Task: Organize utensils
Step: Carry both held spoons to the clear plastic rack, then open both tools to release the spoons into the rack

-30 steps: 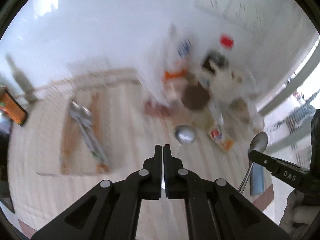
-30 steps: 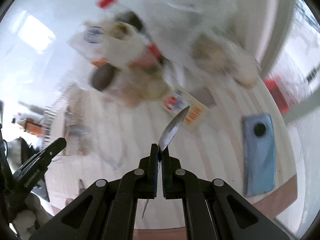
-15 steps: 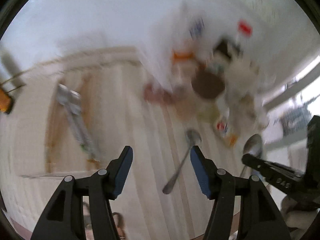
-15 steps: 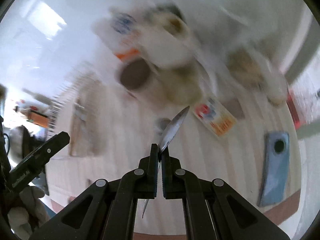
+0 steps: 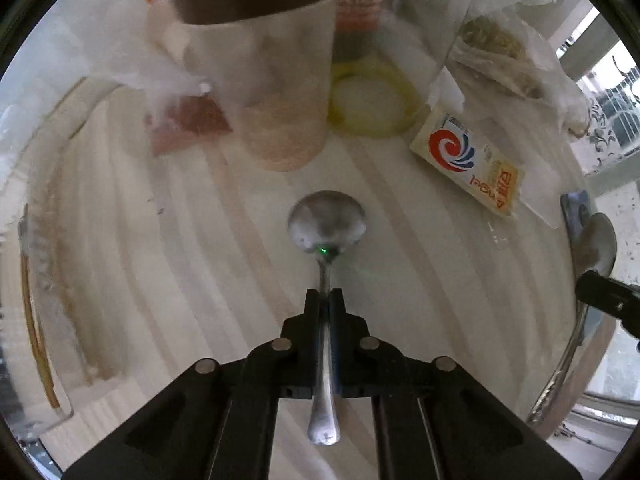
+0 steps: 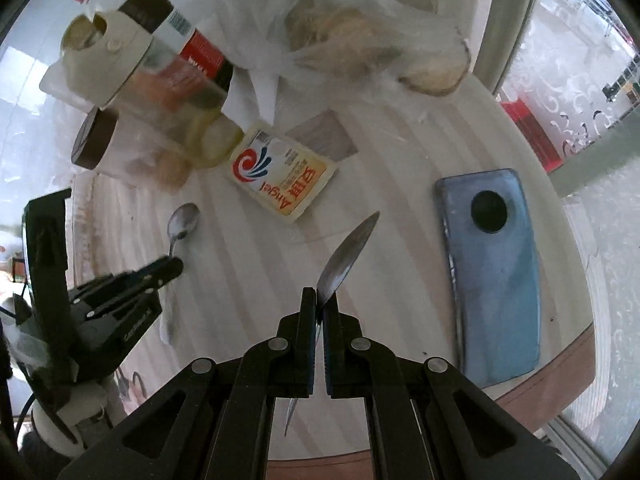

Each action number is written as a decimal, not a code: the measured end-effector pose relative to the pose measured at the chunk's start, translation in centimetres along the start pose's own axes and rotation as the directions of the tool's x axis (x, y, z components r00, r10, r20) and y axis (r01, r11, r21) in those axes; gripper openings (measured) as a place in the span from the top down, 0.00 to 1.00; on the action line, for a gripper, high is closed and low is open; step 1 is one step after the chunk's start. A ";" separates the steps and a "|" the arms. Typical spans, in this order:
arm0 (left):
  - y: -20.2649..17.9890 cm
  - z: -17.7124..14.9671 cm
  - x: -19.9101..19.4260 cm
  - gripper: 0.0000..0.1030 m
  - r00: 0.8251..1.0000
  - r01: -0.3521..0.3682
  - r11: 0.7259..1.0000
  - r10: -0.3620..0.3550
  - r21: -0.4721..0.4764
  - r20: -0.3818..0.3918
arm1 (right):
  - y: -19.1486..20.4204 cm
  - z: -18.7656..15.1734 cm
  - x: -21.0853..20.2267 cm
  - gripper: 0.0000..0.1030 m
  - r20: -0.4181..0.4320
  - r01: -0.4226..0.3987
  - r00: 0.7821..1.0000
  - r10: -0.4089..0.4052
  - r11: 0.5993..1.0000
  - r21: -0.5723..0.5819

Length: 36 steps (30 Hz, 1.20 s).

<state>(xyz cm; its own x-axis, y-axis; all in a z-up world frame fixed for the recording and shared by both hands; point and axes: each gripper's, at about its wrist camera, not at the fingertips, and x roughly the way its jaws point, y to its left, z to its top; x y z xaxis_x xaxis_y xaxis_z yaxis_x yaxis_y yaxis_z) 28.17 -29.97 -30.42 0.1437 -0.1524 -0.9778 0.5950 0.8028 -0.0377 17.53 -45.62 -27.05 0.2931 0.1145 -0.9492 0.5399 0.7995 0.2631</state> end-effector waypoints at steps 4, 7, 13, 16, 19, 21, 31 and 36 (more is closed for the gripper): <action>0.8 -1.8 -1.7 0.98 0.999 -0.012 0.998 0.014 -0.058 0.037 | 0.7 0.2 -0.4 0.97 0.008 -0.018 1.000 0.018 0.999 -0.031; 1.8 -3.3 -4.7 0.98 0.996 0.000 0.992 0.012 -0.125 0.092 | 1.9 0.3 -1.3 0.97 0.020 -0.037 0.999 0.038 0.997 -0.070; 5.8 -4.8 -14.5 0.98 0.970 0.037 0.967 0.027 -0.253 0.243 | 6.7 0.8 -4.8 0.97 0.057 -0.100 0.992 0.113 0.976 -0.191; 9.9 -5.0 -18.8 0.98 0.957 0.035 0.946 0.061 -0.321 0.284 | 10.5 1.3 -6.6 0.97 0.070 -0.144 0.984 0.166 0.957 -0.250; 13.9 -4.5 -21.4 0.98 0.945 0.018 0.926 0.108 -0.378 0.308 | 15.6 1.8 -7.8 0.97 0.076 -0.197 0.970 0.231 0.930 -0.311; 17.0 -4.4 -21.8 0.98 0.945 0.002 0.916 0.130 -0.401 0.301 | 19.7 2.4 -8.2 0.97 0.077 -0.221 0.962 0.264 0.909 -0.355; 26.9 -4.3 -18.3 0.97 0.979 0.050 0.878 0.051 -0.477 0.196 | 35.2 3.2 -4.0 0.97 -0.007 -0.199 0.975 0.223 0.854 -0.480; 28.1 -5.0 -18.3 0.93 0.980 0.040 0.882 0.056 -0.469 0.189 | 36.6 2.6 -0.4 0.95 -0.065 -0.174 0.985 0.162 0.873 -0.455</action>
<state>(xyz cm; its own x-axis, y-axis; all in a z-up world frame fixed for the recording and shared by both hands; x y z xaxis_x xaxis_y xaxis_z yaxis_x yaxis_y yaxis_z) 38.30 -1.72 -14.61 0.3236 -0.2136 -0.9218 0.1599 0.9725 -0.1693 39.25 -17.94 -16.55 0.3245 0.2808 -0.9033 0.0614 0.9467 0.3163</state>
